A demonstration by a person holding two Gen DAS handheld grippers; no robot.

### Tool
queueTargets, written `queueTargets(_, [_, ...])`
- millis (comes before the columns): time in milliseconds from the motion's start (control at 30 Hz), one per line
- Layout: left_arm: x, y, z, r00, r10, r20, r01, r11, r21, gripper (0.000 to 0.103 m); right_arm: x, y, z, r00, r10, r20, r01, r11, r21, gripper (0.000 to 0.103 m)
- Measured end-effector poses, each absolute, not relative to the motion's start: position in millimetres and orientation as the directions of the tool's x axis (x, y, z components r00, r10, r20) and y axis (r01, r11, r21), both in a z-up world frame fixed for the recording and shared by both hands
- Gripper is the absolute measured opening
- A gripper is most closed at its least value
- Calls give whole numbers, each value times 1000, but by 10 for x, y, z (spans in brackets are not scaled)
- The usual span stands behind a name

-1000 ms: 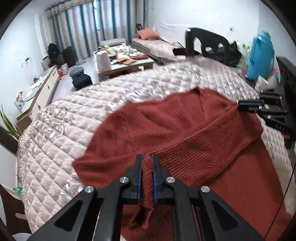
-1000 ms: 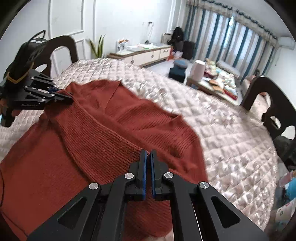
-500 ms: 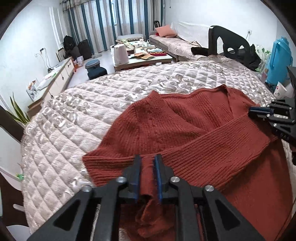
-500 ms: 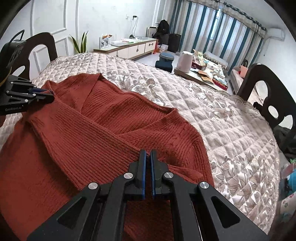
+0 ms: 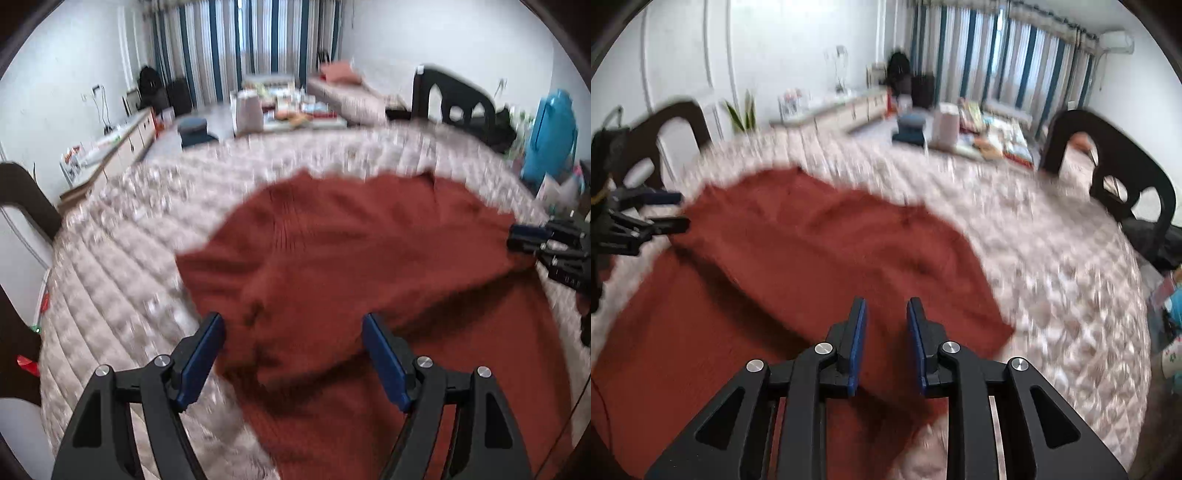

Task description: Fold small clothes

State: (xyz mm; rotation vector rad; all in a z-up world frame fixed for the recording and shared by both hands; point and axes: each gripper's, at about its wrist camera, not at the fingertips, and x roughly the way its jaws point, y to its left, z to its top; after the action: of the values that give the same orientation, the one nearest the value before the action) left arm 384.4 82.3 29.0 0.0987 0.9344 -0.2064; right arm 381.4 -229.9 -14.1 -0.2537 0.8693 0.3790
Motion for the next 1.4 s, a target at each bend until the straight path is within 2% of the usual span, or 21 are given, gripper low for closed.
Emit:
queueTargets(133, [3702, 918, 278, 557, -106, -823, 181, 983, -4, 79, 3674, -2413, -116, 577, 208, -790, -377, 926, -31, 23])
queueTargets(200, [3552, 1006, 321, 544, -151, -826, 189, 980, -55, 79, 3505, -2489, 29, 594, 245, -766, -372, 928, 9, 23])
queueTargets(333, [3101, 1118, 435, 557, -174, -812, 214, 975, -62, 79, 2900, -2630, 274, 619, 318, -718, -392, 918, 69, 24])
queueTargets(433, [2698, 1257, 495, 543, -258, -799, 222, 962, -160, 79, 2403, -2711, 322, 615, 348, -707, -416, 906, 84, 31])
queueTargets(500, [2411, 1323, 525, 533, -305, -789, 238, 949, -205, 79, 2061, -2763, 330, 609, 354, -710, -427, 901, 83, 43])
queueTargets(733, [1515, 1444, 381, 450, -387, -805, 220, 921, -321, 79, 997, -2910, 188, 567, 414, -712, -414, 891, 188, 43])
queueTargets(1000, [861, 1378, 412, 504, -366, -782, 246, 929, -276, 79, 283, -2871, -47, 583, 412, -700, -387, 899, 206, 47])
queueTargets(1100, [705, 1297, 431, 531, -322, -783, 256, 943, -215, 79, 178, -2845, -98, 587, 417, -694, -376, 900, 222, 47])
queueTargets(1233, [534, 1294, 362, 514, -345, -786, 269, 934, -234, 79, 41, -2812, -172, 612, 373, -698, -346, 919, 188, 48])
queueTargets(1333, [400, 1229, 308, 539, -278, -795, 263, 952, -155, 79, -37, -2790, -221, 608, 366, -704, -344, 921, 181, 48])
queueTargets(1400, [348, 1214, 267, 532, -288, -796, 271, 949, -162, 79, -95, -2766, -250, 615, 342, -711, -338, 928, 154, 51])
